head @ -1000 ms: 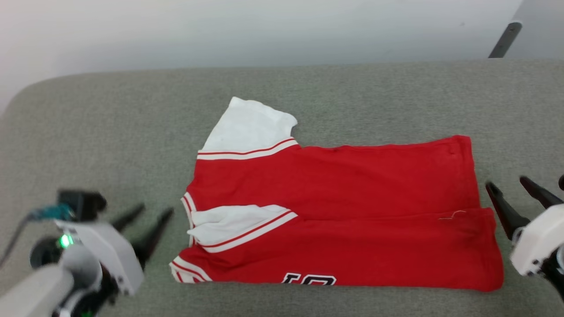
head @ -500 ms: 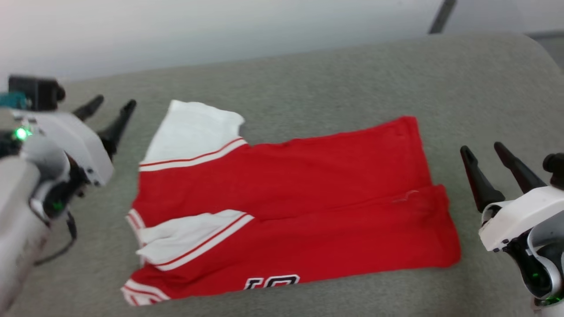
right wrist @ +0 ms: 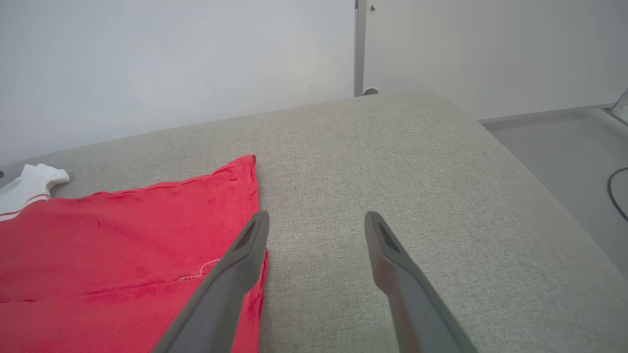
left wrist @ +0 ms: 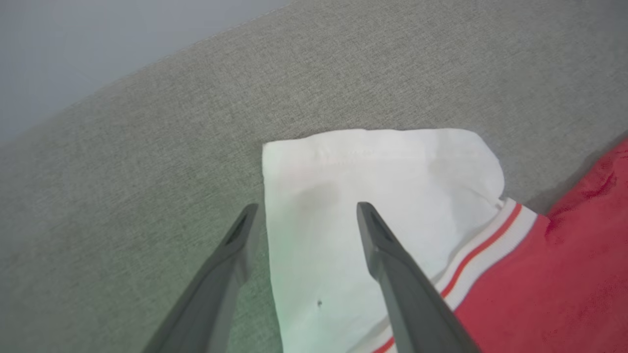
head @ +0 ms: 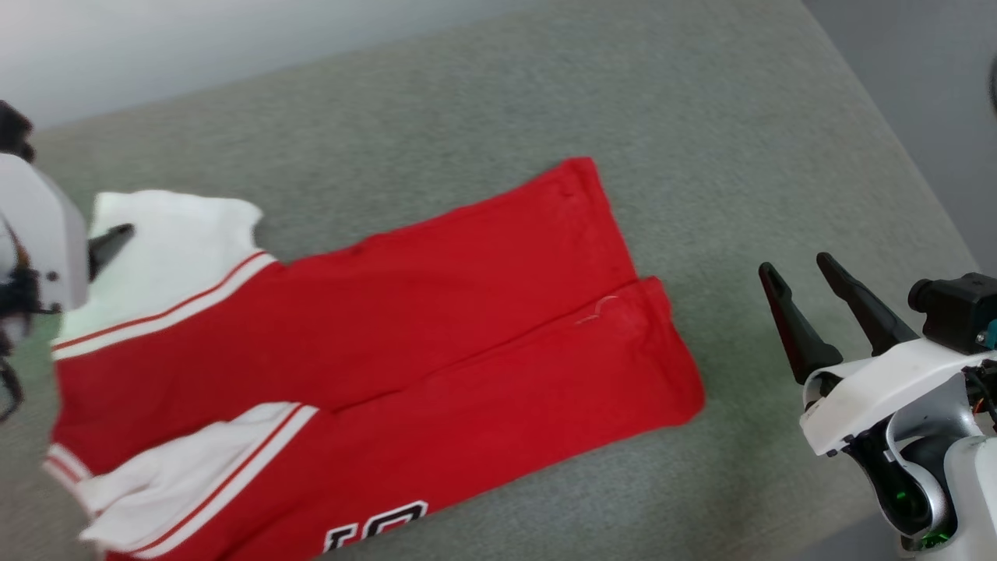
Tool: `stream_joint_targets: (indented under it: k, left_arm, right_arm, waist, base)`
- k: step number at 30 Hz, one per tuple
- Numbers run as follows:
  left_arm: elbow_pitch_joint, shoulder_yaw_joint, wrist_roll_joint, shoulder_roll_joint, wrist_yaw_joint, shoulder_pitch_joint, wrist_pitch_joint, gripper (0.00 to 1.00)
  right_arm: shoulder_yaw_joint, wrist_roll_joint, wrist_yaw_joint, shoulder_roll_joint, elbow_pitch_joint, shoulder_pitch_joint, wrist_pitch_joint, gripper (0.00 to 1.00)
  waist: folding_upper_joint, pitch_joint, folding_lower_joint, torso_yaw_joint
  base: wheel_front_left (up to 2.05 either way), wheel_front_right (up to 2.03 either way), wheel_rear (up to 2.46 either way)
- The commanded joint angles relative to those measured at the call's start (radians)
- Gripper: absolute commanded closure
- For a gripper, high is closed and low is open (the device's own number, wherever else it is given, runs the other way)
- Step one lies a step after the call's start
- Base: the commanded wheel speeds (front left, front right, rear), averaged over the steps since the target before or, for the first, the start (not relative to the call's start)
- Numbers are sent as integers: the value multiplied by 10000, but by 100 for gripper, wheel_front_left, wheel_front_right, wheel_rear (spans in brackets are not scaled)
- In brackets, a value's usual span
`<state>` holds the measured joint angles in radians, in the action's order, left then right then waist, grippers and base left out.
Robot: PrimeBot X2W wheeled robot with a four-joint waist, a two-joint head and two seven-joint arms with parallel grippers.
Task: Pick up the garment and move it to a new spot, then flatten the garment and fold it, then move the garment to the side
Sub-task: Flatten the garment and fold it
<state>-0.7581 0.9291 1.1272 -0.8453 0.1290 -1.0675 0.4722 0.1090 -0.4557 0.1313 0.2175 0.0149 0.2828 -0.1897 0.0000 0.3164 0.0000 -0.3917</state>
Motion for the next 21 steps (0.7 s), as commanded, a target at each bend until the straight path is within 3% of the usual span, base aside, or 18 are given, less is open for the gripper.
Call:
stream_joint_targets:
  k: [1,8,14,15,16,19,21]
  left_arm:
    - [-49,30,47,-70,15,-193,67,0]
    - [-440,582,178,-555,17,-480,677,0]
    - [-441,1002,441,-587,3,-389,946,0]
    - [-400,1004,601,-554,4,-374,995,35]
    - [-319,1018,737,-521,5,-373,1033,59]
    - [-162,1098,939,-500,5,-479,1037,98]
    - [-56,1159,962,-482,5,-624,998,100]
  right_arm:
    - [45,-26,-10,-8,-56,13,44,0]
    - [126,-22,-12,-104,-301,-206,99,0]
    - [307,25,-10,-162,-466,-121,17,0]
    - [359,21,-12,-151,-490,-38,-6,0]
    - [426,34,-10,-123,-527,74,-25,0]
    - [654,117,-12,-36,-526,552,-163,0]
    - [884,140,-12,-43,-425,1064,-342,0]
  waist:
    - [0,633,0,-736]
    - [0,817,0,-920]
    - [0,962,0,-756]
    - [0,972,0,-721]
    - [0,987,0,-688]
    - [0,1060,0,-566]
    - [0,1157,0,-471]
  base:
    - [0,0,0]
    - [0,0,0]
    - [0,0,0]
    - [0,0,0]
    - [0,0,0]
    - [0,0,0]
    - [0,0,0]
